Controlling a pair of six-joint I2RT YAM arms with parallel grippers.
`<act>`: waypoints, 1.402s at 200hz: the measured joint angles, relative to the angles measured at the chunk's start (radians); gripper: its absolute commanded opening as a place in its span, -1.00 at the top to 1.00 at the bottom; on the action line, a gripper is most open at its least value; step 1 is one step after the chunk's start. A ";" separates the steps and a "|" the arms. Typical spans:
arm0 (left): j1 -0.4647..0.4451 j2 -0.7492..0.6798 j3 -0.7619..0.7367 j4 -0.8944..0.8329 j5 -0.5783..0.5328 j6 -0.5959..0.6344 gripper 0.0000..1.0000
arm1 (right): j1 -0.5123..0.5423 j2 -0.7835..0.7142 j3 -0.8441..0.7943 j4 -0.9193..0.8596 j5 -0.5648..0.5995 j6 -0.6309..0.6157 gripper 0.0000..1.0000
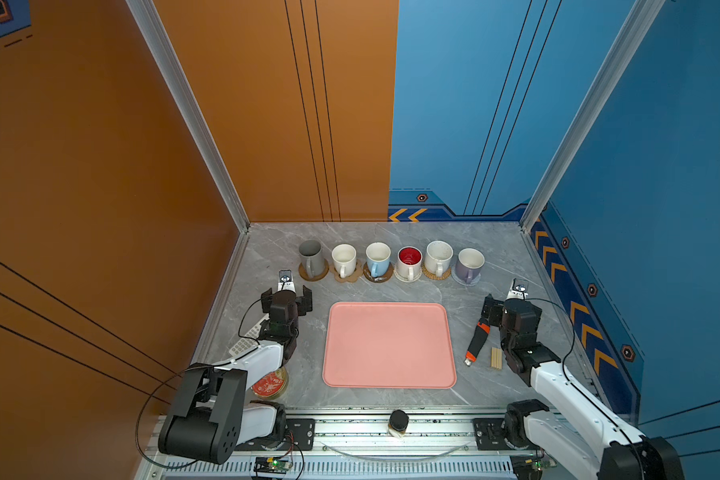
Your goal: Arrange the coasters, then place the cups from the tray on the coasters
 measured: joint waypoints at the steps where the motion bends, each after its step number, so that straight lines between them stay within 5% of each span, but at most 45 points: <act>1: 0.000 0.003 -0.001 0.005 0.000 0.001 -0.96 | -0.001 0.003 0.000 0.003 -0.001 0.000 -1.00; 83: 0.056 0.167 -0.108 0.337 0.052 0.018 -0.96 | -0.019 0.288 0.000 0.297 -0.049 -0.005 -1.00; 170: 0.090 0.286 -0.173 0.590 0.171 0.011 -0.96 | -0.024 0.354 0.000 0.410 -0.073 -0.013 -1.00; 280: 0.090 0.287 -0.098 0.505 0.085 -0.023 -0.96 | -0.030 0.409 0.015 0.439 -0.096 -0.028 -1.00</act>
